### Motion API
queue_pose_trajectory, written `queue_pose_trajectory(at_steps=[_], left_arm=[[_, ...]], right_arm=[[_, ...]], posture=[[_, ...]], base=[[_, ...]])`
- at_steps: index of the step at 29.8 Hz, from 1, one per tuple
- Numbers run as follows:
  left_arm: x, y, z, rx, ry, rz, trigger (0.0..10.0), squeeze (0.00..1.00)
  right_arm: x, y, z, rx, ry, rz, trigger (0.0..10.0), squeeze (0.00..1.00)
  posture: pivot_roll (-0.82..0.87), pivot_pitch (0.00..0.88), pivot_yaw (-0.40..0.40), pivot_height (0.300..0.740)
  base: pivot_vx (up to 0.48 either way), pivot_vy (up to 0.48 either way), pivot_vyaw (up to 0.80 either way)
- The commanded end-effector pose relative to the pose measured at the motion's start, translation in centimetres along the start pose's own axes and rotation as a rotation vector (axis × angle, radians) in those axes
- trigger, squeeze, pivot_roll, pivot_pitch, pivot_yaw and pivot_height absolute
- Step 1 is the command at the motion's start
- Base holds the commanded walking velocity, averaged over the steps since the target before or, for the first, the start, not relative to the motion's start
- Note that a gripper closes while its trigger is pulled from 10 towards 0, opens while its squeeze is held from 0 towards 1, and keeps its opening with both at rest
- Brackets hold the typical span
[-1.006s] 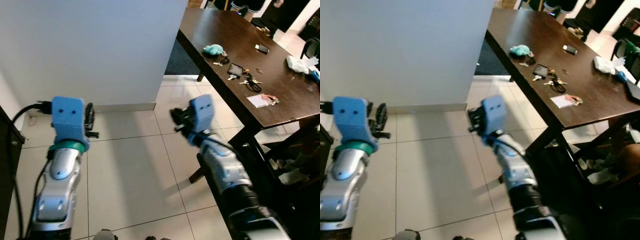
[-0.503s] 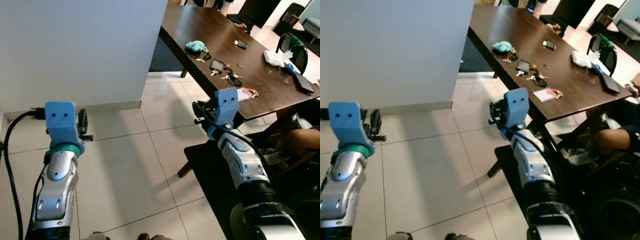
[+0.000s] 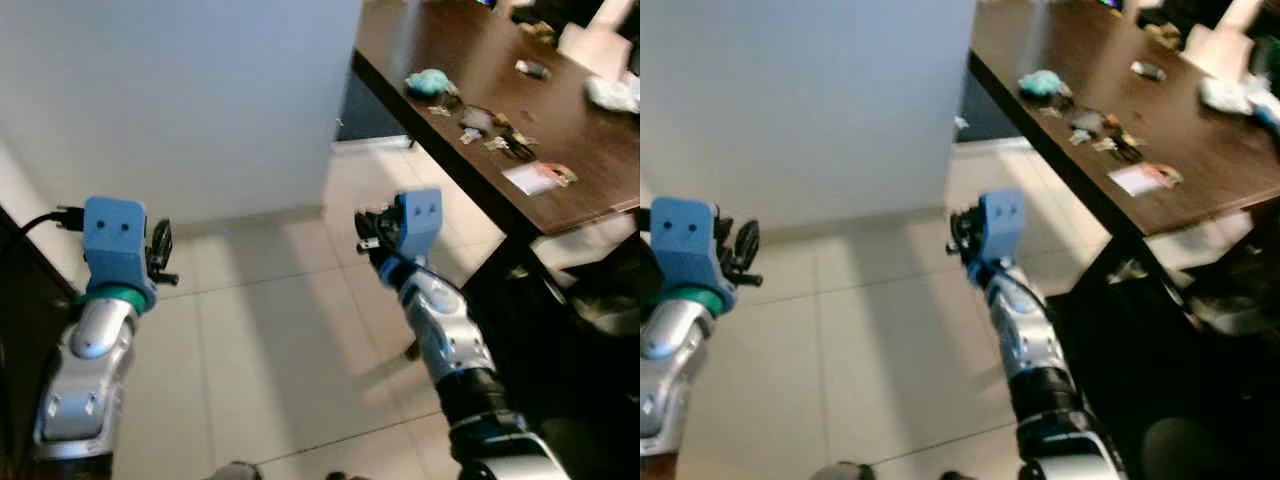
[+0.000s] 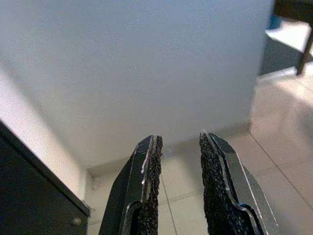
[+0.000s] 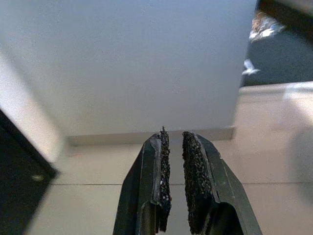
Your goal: Hang keys on a hook
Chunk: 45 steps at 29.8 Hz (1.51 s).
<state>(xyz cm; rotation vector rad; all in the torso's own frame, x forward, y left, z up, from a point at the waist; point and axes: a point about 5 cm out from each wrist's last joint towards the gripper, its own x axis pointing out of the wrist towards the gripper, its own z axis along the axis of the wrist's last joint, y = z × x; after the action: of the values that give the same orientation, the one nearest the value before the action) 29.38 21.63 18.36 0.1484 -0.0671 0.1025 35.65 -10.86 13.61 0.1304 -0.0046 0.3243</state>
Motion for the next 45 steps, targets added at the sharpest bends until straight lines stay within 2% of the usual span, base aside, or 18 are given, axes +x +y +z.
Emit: queue_pose_trajectory(at_steps=[1,8,13,17,19,23,26,27,29,30,31,34,35,36,38,40,42,45], left_arm=[[0.2,-0.1,-0.9,-0.026,0.058,-0.024,10.0,0.00],[1.9,-0.9,-0.4,-0.038,0.060,-0.036,10.0,0.00],[2.1,-0.8,0.3,-0.075,0.031,-0.005,10.0,0.00],[2.1,-0.7,0.4,-0.078,0.030,0.000,10.0,0.00],[2.3,-0.4,0.3,-0.087,0.032,0.024,10.0,0.00],[2.0,-0.4,0.1,-0.092,0.035,0.051,10.0,0.00],[1.0,-0.5,-1.6,-0.126,0.091,0.097,10.0,0.00],[1.1,-0.6,-1.3,-0.140,0.087,0.095,10.0,0.00],[1.2,-0.7,-0.8,-0.152,0.074,0.089,10.0,0.00],[1.9,-0.6,0.6,-0.151,0.032,0.089,10.0,0.00],[1.9,-0.6,0.6,-0.151,0.032,0.089,10.0,0.00],[2.2,-0.1,0.3,-0.121,0.036,0.138,10.0,0.00],[1.9,0.2,0.4,-0.100,0.025,0.145,10.0,0.00],[1.7,0.5,0.5,-0.072,0.013,0.149,10.0,0.00],[1.4,1.3,0.5,-0.025,-0.019,0.155,10.0,0.00],[1.5,1.7,0.3,-0.017,-0.021,0.166,10.0,0.00],[1.6,1.5,0.2,-0.003,-0.018,0.160,10.0,0.00],[2.3,0.5,0.4,-0.001,-0.010,0.090,10.0,0.00]], right_arm=[[0.0,-0.2,-0.1,0.021,0.012,-0.020,10.0,0.00],[0.8,-1.6,1.3,-0.089,0.006,-0.077,10.0,0.00],[0.4,-2.4,2.2,-0.004,-0.039,-0.102,10.0,0.00],[0.3,-2.5,2.2,0.003,-0.046,-0.109,10.0,0.00],[0.8,-1.5,2.3,-0.001,-0.043,-0.068,10.0,0.00],[1.2,-0.7,2.6,-0.024,-0.045,-0.026,10.0,0.00],[0.9,-0.2,1.8,-0.050,-0.022,-0.017,10.0,0.00],[1.0,-0.1,2.1,-0.053,-0.025,-0.010,10.0,0.00],[1.1,0.1,2.5,-0.054,-0.029,0.003,10.0,0.00],[1.5,0.1,3.5,-0.071,-0.037,0.039,10.0,0.00],[1.5,0.1,3.5,-0.071,-0.037,0.039,10.0,0.00],[1.7,-0.2,2.9,-0.132,-0.007,0.052,10.0,0.00],[1.8,-0.4,2.8,-0.108,-0.004,0.050,10.0,0.00],[1.9,-0.4,2.8,-0.094,-0.004,0.046,10.0,0.00],[2.3,-0.2,2.4,-0.004,0.016,0.027,10.0,0.00],[2.7,0.0,2.2,0.032,0.032,0.012,10.0,0.00],[2.7,0.1,2.1,0.020,0.030,0.014,10.0,0.00],[2.5,0.0,1.9,-0.005,0.023,0.008,10.0,0.00]], posture=[[0.24,0.022,0.102,0.740],[0.20,0.034,0.082,0.740],[0.20,0.015,0.032,0.740],[0.20,0.015,0.032,0.740],[0.21,0.016,0.004,0.740],[0.22,0.049,-0.030,0.740],[0.20,0.062,-0.042,0.740],[0.21,0.068,-0.069,0.740],[0.21,0.074,-0.072,0.740],[0.22,0.150,-0.080,0.740],[0.22,0.150,-0.080,0.740],[0.24,0.133,-0.071,0.740],[0.26,0.087,-0.060,0.740],[0.26,0.085,-0.057,0.740],[0.26,0.045,-0.052,0.740],[0.25,0.004,-0.042,0.740],[0.25,0.000,-0.030,0.740],[0.25,0.000,0.004,0.740]], base=[[0.000,0.000,0.00],[0.000,0.000,0.00],[0.000,0.000,0.00],[0.000,0.000,0.00],[0.000,0.000,0.00],[0.000,0.000,0.00],[0.000,0.000,0.00],[0.000,0.000,0.00],[0.000,0.000,0.00],[0.000,0.000,0.00],[0.000,0.000,0.00],[0.000,0.000,0.00],[0.000,0.000,0.00],[0.000,0.000,0.00],[0.000,0.000,0.00],[0.000,0.000,0.00],[0.000,0.000,0.00],[0.000,0.000,0.00]])
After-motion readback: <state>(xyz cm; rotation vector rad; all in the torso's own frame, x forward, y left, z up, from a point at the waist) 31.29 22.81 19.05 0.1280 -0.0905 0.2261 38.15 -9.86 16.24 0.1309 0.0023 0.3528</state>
